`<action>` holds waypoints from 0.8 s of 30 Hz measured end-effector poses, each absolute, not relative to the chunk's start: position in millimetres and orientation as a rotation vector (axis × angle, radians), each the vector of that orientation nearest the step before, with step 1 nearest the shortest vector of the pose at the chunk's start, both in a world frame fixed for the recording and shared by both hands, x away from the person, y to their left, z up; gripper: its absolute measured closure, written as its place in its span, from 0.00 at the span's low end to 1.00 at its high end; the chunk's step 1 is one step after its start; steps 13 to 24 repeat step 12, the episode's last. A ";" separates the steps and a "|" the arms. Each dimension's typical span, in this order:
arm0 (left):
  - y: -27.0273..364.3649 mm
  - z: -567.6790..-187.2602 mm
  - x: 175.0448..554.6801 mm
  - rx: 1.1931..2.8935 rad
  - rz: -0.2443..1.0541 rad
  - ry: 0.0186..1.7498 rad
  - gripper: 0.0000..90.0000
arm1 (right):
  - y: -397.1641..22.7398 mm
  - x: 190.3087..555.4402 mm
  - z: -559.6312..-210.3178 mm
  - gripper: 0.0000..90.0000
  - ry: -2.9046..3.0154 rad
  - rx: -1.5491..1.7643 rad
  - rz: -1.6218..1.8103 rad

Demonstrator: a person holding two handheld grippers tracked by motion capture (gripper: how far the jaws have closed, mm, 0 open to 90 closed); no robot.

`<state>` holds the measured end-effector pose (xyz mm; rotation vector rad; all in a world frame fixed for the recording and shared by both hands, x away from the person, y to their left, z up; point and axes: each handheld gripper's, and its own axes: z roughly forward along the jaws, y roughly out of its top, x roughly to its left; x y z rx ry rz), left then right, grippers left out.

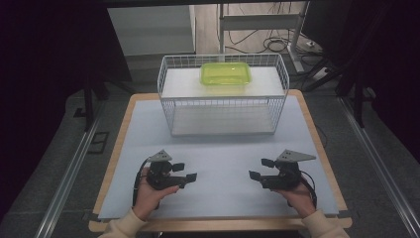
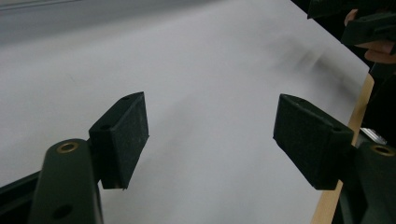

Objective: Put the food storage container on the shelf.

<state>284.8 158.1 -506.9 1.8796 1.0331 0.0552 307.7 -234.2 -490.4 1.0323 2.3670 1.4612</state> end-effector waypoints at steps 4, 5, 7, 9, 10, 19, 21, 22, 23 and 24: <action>157.0 -508.1 285.6 1.883 0.046 1.031 0.29 | -232.7 305.3 -490.2 0.27 2.362 1.023 1.446; 157.0 -508.5 285.8 1.885 0.048 1.033 0.29 | -233.2 305.1 -490.1 0.27 2.361 1.018 1.445; 157.6 -510.0 287.0 1.888 0.045 1.038 0.29 | -233.7 305.3 -491.1 0.27 2.352 1.016 1.454; 158.0 -510.5 287.6 1.887 0.043 1.042 0.29 | -234.2 305.9 -492.1 0.27 2.355 1.015 1.446; 158.5 -511.2 288.4 1.886 0.043 1.046 0.29 | -234.2 305.9 -492.1 0.27 2.355 1.015 1.446; 159.1 -513.0 290.0 1.882 0.039 1.058 0.29 | -235.0 307.1 -493.8 0.27 2.359 1.011 1.438; 159.1 -513.0 290.0 1.882 0.039 1.058 0.29 | -235.0 307.1 -493.8 0.27 2.359 1.011 1.438; 159.1 -513.0 290.0 1.882 0.039 1.058 0.29 | -235.0 307.1 -493.8 0.27 2.359 1.011 1.438; 159.1 -513.0 290.0 1.882 0.039 1.058 0.29 | -235.0 307.1 -493.8 0.27 2.359 1.011 1.438; 159.1 -513.0 290.0 1.882 0.039 1.058 0.29 | -235.0 307.1 -493.8 0.27 2.359 1.011 1.438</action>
